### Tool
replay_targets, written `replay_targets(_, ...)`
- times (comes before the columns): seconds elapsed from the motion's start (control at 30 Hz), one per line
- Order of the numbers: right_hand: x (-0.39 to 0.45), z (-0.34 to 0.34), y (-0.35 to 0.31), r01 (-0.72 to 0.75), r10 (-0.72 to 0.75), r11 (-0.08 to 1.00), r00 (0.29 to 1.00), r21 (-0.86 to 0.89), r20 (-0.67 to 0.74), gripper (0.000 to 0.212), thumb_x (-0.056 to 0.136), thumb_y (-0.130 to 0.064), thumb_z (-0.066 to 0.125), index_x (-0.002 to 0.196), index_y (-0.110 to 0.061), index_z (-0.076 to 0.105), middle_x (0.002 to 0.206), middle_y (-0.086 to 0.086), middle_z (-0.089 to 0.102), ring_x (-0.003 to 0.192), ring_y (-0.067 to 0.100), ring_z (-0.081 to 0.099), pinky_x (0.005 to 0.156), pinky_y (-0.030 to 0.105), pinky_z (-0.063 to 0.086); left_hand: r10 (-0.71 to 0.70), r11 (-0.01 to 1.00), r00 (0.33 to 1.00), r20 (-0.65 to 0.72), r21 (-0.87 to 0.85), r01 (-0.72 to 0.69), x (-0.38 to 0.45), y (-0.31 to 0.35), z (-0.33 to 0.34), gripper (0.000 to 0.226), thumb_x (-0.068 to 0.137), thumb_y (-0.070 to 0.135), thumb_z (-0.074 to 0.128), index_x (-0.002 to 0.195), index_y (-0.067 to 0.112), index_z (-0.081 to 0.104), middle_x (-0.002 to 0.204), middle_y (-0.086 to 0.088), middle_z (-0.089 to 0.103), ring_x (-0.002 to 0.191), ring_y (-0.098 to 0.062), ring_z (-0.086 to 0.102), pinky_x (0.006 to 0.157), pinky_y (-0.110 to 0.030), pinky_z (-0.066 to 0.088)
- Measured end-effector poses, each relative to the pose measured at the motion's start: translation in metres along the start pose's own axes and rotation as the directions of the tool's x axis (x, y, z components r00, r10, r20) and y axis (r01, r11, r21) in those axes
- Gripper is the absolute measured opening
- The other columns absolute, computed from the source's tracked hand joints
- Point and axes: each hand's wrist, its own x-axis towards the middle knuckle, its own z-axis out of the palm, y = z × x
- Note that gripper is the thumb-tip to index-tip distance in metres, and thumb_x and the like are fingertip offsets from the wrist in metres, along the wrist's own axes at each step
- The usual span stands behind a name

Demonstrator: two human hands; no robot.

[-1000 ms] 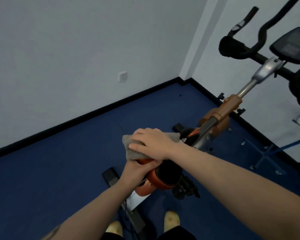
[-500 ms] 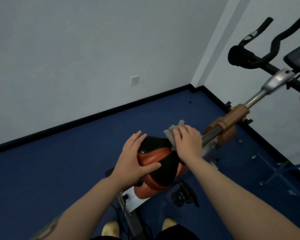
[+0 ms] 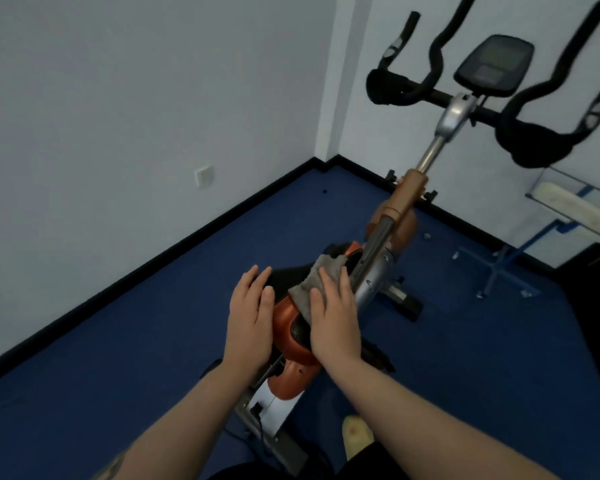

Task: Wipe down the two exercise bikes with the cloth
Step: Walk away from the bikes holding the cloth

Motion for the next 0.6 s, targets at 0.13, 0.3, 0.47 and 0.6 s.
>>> replay_targets(0.13,-0.013,-0.01,0.002,0.03,-0.037,0.985,0.999,0.169,0.035,0.04,0.104,-0.041,0.035,0.142,-0.036,0.046,0.158,-0.018,0.012,0.14,-0.001,0.017,0.113,0.023,0.021,0.208,0.973,0.969,0.136,0.069,-0.219,-0.004,0.012,-0.008,0.049,0.097,0.052,0.031,0.13,0.03,0.059,0.152,0.014,0.033,0.147,-0.004,0.012,0.119,-0.03,0.003)
replay_targets(0.3,-0.022,-0.044,-0.004,-0.158,0.114,0.892,0.985,0.424,0.128,0.037,0.104,-0.036,0.04,0.138,-0.031,0.052,0.137,-0.012,0.055,0.125,0.003,0.051,0.1,0.013,0.04,0.447,0.876,0.811,0.378,-0.002,-0.482,0.001,0.02,-0.021,0.051,0.092,0.049,0.055,0.14,0.034,0.048,0.154,0.015,0.032,0.148,-0.006,0.014,0.121,-0.042,0.008)
replay_targets(0.47,-0.043,-0.076,-0.003,-0.349,0.193,0.714,0.931,0.607,0.308,0.032,0.105,-0.033,0.038,0.12,-0.023,0.064,0.112,0.0,0.072,0.103,0.013,0.067,0.084,0.02,0.051,0.659,0.665,0.571,0.489,-0.026,-0.746,0.015,0.051,-0.014,0.029,0.089,0.045,0.058,0.109,0.029,0.072,0.148,0.008,0.043,0.146,-0.013,0.025,0.121,-0.035,0.005)
replay_targets(0.6,-0.06,-0.103,0.006,-0.482,0.191,0.503,0.871,0.718,0.452,0.035,0.104,-0.035,0.039,0.122,-0.018,0.064,0.112,0.007,0.072,0.103,0.02,0.069,0.086,0.031,0.056,0.689,0.641,0.532,0.492,-0.071,-0.764,0.008,0.077,-0.002,0.02,0.088,0.043,0.057,0.089,0.028,0.071,0.137,0.012,0.053,0.14,-0.01,0.035,0.12,-0.03,0.005)
